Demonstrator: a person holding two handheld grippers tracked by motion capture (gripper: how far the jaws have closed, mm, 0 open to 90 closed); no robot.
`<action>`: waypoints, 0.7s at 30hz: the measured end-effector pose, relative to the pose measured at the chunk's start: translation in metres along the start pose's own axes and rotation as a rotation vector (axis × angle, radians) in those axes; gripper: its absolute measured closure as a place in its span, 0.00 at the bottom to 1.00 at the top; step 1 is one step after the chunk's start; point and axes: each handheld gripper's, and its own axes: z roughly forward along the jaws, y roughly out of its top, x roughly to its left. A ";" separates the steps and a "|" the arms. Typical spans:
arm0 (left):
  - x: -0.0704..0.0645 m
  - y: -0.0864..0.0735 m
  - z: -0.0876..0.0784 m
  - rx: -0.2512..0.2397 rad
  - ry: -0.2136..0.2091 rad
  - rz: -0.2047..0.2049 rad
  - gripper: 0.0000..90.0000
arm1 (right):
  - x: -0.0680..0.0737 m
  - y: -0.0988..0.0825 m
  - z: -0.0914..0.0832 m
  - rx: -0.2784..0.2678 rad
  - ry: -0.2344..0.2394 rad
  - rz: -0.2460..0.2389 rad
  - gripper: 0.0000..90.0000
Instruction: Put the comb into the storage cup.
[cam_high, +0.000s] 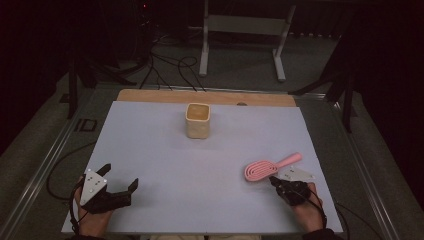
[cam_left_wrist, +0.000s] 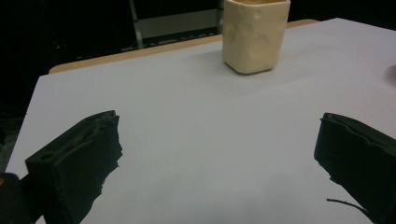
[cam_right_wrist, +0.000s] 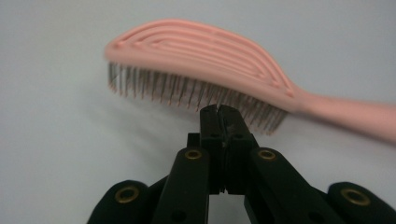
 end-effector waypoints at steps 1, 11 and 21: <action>0.000 0.000 0.000 0.001 0.000 0.000 0.01 | 0.001 0.002 0.002 0.001 0.003 -0.003 0.99; 0.001 0.000 0.000 0.000 0.003 -0.002 0.01 | 0.007 0.020 0.023 0.014 0.003 -0.002 0.98; 0.000 0.000 0.001 0.004 0.002 0.001 0.01 | 0.004 0.027 0.035 0.020 -0.016 0.012 0.97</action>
